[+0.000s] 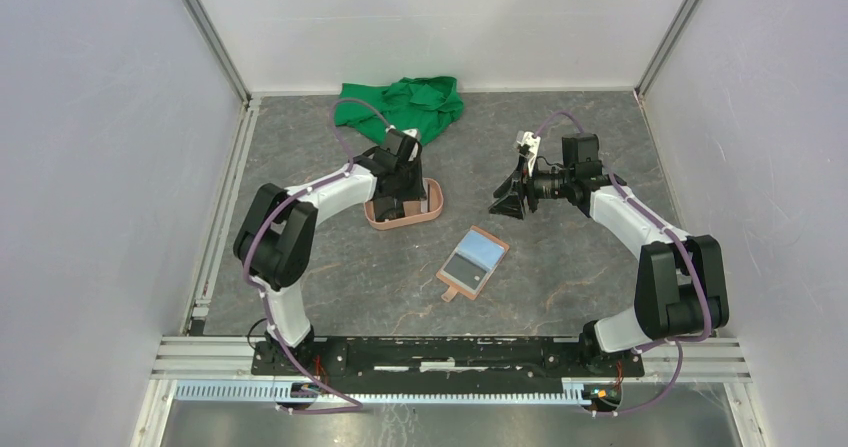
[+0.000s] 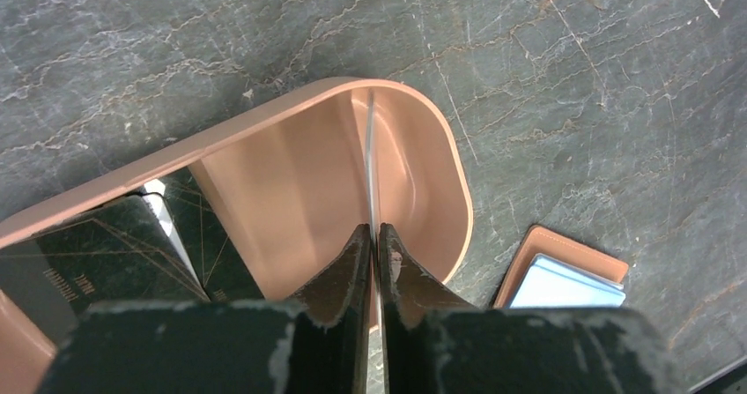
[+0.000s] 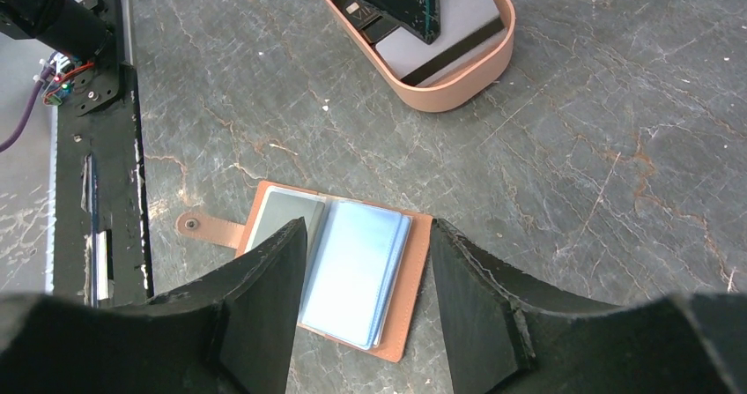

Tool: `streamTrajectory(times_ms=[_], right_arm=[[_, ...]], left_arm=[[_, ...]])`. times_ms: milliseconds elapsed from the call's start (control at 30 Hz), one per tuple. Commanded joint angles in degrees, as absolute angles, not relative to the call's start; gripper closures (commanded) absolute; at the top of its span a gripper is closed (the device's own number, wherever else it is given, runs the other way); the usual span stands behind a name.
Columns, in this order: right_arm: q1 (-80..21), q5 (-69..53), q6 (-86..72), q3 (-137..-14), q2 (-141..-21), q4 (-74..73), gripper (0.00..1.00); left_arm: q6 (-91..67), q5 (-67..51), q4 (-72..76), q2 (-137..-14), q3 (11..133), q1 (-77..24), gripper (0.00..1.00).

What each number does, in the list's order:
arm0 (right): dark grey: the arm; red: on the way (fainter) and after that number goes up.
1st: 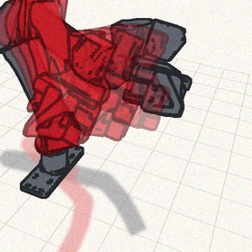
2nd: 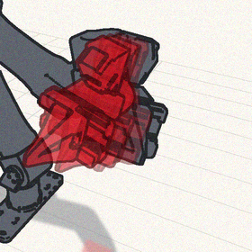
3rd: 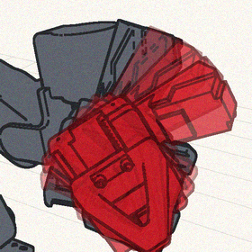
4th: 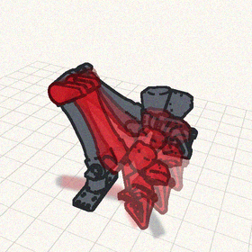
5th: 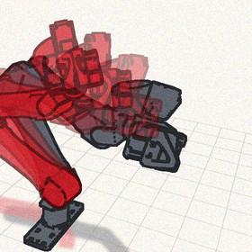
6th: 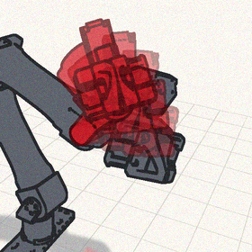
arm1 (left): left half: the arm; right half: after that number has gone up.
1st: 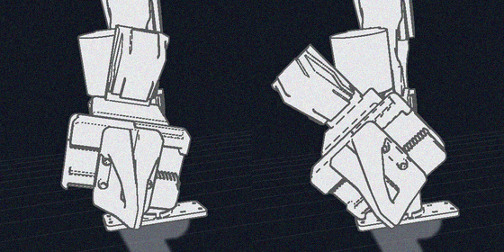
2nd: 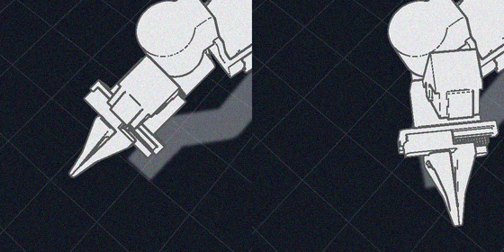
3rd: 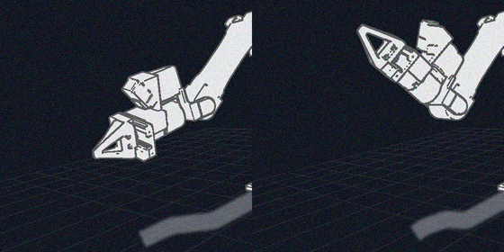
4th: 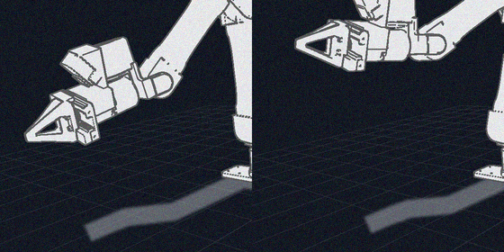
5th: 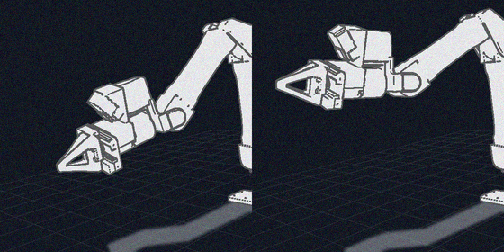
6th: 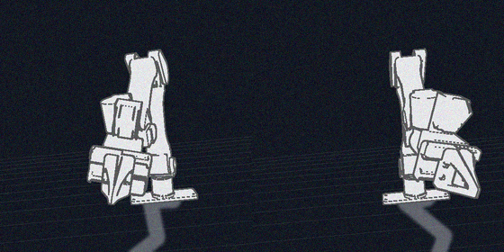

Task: Put the credit cards into the card holder
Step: Place the credit card in the storage box.

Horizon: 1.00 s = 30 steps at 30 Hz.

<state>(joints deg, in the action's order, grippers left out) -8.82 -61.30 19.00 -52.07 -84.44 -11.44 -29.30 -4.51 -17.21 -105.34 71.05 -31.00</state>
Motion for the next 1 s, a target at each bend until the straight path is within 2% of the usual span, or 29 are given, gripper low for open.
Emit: streamTrajectory(times_ms=[0,200,700,967], right_arm=[[-8.5,-62.6,20.3,-54.6,-84.5,-11.0,0.4],[-8.4,-62.8,20.6,-54.8,-84.9,-11.4,0.4],[-8.2,-63.0,20.7,-54.8,-84.6,-11.6,0.4],[-8.1,-63.2,20.8,-54.8,-84.6,-11.6,0.4]], left_arm=[[-30.6,-6.1,-17.2,-107.6,73.9,-31.5,0.84],[-31.4,-6.8,-16.2,-107.9,73.9,-31.5,0.71],[-36.1,-12.2,-10.2,-105.7,71.6,-31.5,0.61],[-37.2,-11.2,-10.5,-107.6,72.7,-32.0,0.57]])
